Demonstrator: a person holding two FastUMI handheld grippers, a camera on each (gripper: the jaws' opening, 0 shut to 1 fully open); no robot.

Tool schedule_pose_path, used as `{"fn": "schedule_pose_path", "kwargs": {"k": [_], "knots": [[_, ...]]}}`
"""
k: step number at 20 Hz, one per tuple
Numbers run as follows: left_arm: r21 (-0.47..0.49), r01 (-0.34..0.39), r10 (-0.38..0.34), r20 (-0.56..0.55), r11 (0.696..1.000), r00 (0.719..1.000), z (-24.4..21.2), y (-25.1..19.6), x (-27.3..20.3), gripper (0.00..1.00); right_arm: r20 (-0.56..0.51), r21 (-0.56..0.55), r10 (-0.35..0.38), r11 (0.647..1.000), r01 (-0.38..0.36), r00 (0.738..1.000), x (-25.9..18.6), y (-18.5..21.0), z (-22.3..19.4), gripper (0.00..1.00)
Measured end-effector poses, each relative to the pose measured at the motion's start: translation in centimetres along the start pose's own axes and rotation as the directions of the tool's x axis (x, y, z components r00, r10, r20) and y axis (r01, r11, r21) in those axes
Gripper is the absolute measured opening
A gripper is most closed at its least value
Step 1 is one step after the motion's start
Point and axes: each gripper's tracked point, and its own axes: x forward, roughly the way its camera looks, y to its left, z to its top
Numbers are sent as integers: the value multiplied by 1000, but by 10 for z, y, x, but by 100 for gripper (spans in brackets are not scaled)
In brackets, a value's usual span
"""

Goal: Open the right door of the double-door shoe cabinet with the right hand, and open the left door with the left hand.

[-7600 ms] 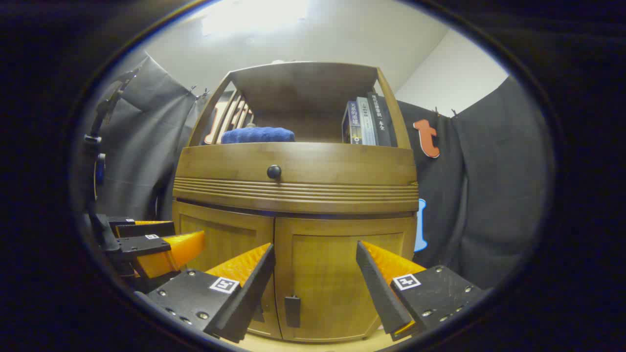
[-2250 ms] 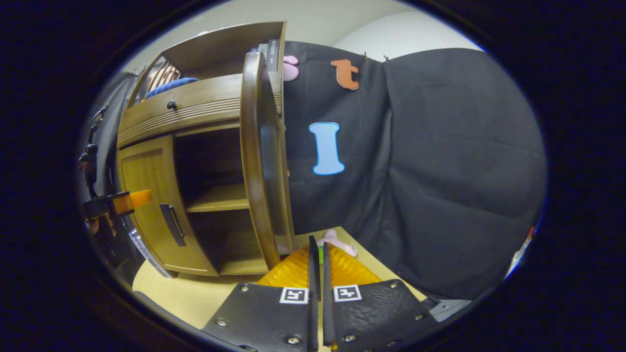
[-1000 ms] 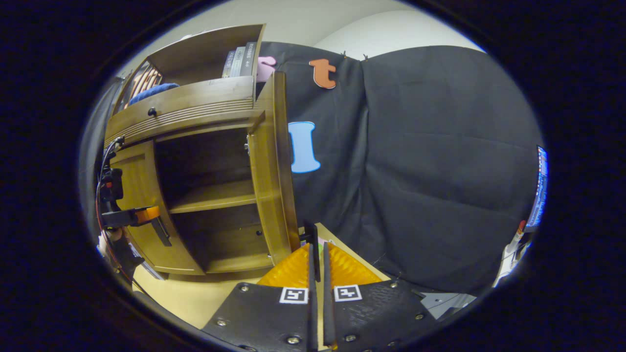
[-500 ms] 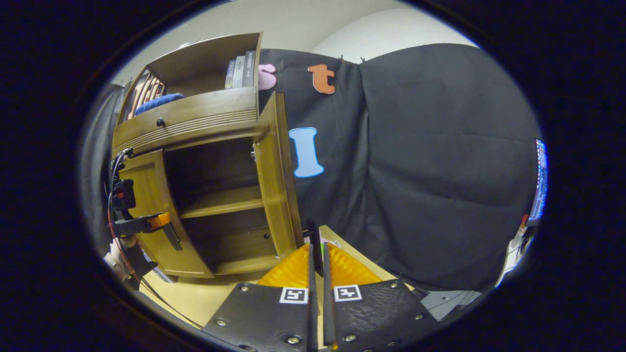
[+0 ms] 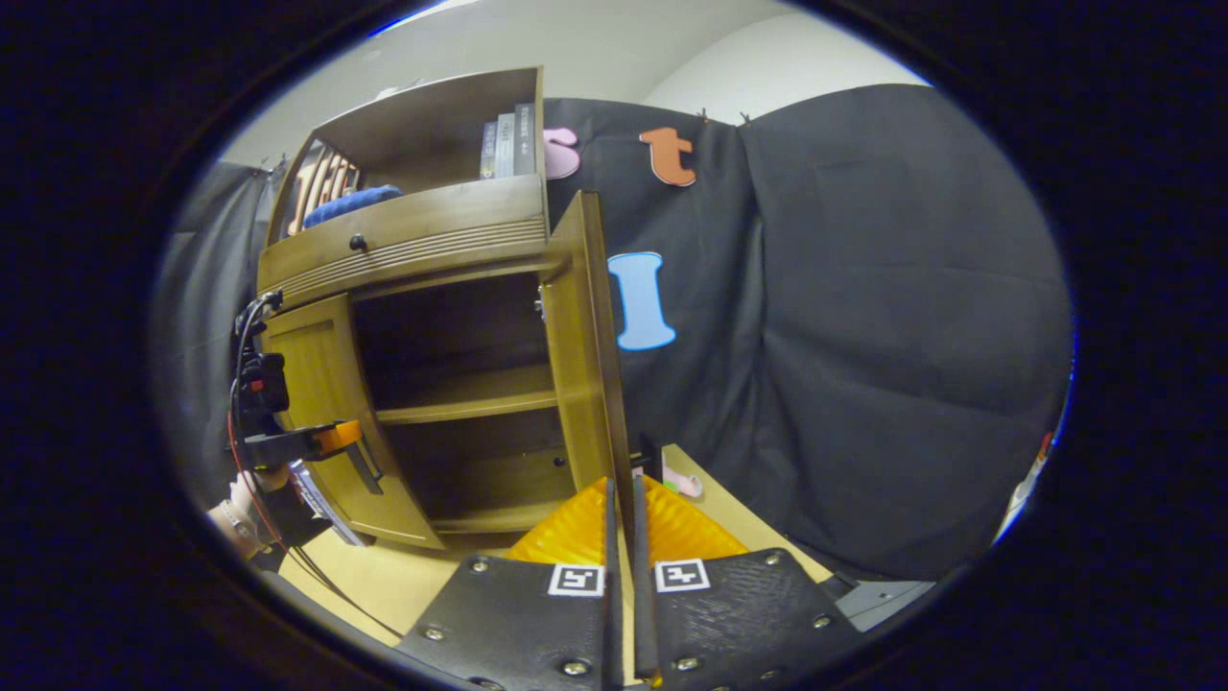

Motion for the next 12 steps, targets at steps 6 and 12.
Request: {"fn": "schedule_pose_path", "kwargs": {"k": [6,12], "knots": [[-10,-58,58,8,998,998,0,7,-11,32,-15,-20,86,996,-86,996,-2,6,-3,5],[-16,-119,119,14,993,993,0,16,-25,35,-21,-33,161,986,-162,987,-5,11,-2,5]]}}
